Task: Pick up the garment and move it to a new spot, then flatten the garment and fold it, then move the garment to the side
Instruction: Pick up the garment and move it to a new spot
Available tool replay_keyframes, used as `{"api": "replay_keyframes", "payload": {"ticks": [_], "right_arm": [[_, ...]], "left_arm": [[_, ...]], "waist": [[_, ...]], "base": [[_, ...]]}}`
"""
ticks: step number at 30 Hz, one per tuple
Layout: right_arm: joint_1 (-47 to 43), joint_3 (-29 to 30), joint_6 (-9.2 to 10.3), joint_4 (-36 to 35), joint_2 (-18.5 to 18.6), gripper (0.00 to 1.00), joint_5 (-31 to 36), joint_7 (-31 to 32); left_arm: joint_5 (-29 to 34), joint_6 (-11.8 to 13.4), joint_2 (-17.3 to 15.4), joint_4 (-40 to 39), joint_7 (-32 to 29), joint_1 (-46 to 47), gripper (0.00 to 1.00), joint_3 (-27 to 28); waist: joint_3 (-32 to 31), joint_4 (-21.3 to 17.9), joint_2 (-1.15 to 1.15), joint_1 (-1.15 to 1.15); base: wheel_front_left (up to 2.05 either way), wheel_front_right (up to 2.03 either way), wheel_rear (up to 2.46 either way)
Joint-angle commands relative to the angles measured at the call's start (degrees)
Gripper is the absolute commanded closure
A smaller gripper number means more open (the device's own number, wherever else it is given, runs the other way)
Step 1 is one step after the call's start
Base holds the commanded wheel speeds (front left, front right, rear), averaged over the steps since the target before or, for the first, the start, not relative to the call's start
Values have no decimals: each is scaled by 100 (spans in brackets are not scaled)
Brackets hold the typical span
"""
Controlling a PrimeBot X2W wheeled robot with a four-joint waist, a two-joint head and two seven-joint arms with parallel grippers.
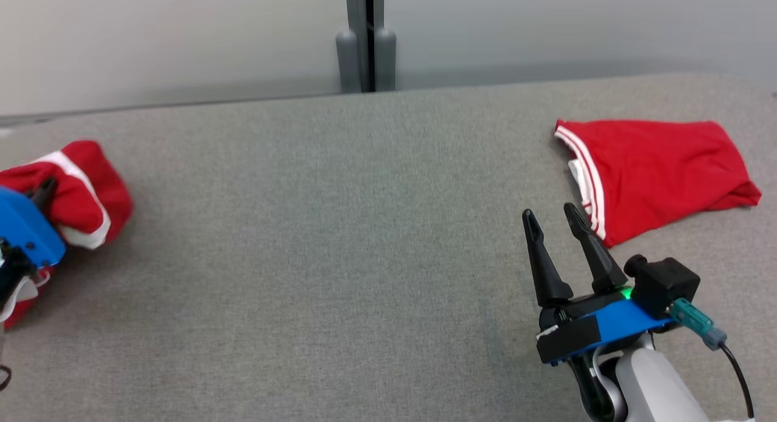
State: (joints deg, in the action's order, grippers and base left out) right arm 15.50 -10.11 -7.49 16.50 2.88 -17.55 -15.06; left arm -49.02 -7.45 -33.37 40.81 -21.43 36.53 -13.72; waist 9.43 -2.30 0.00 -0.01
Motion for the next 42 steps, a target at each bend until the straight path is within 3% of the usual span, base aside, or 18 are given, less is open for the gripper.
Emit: {"api": "replay_keyframes", "payload": {"ticks": [1, 8, 17, 21, 24, 27, 28, 29, 34, 40, 42], "right_arm": [[-111, 34, -1, 30, 4, 0, -37, -13], [-276, 195, -1, 16, 3, 0, 10, -14], [-348, 336, -1, -41, 5, 0, 26, -14], [-307, 343, -1, -19, 5, 0, 31, -13], [-283, 330, -1, 2, 3, 0, 39, -13], [-257, 337, -1, 39, 13, 0, 61, -13], [-236, 343, -1, 45, 22, 0, 56, -13], [-223, 335, -1, 59, 27, 0, 59, -13], [-228, 365, -1, 93, 66, 0, 78, -13], [-301, 374, -1, 92, 100, 0, 75, -13], [-330, 375, -1, 91, 118, 0, 71, -13]], "left_arm": [[-30, -7, -85, -299, -6, 12, 100, -151], [-192, -7, 50, -1613, 104, -129, 100, -506], [-236, 226, 1185, -3035, 197, -859, 100, -1254], [-71, 361, 1882, -2795, 516, -1209, 100, -1727], [116, 390, 2146, -2457, 762, -1333, 100, -1946], [205, 276, 2552, -1847, 1065, -1447, 100, -2228], [252, 245, 2619, -1663, 1195, -1423, 62, -2292], [303, 210, 2689, -1461, 1273, -1412, 0, -2397], [410, 81, 2785, -1000, 1819, -1223, 0, -2530], [494, 25, 2387, -1234, 2346, -1118, 0, -2422], [577, 121, 2178, -1401, 2512, -1145, 0, -2314]], "waist": [[-196, -51, 0, 1], [-529, -81, 0, 1], [-643, -345, 0, 1], [-556, -521, 0, 1], [-509, -587, 0, 1], [-458, -633, 0, 1], [-441, -635, 0, 1], [-435, -632, 0, 1], [-436, -495, 0, 1], [-510, -206, 0, 1], [-546, -113, 0, 1]], "base": [[0, 0, 0], [0, 0, 0], [0, 0, 0], [0, 0, 0], [0, 0, 0], [0, 0, 0], [0, 0, 0], [0, 0, 0], [0, 0, 0], [0, 0, 0], [0, 0, 0]]}}
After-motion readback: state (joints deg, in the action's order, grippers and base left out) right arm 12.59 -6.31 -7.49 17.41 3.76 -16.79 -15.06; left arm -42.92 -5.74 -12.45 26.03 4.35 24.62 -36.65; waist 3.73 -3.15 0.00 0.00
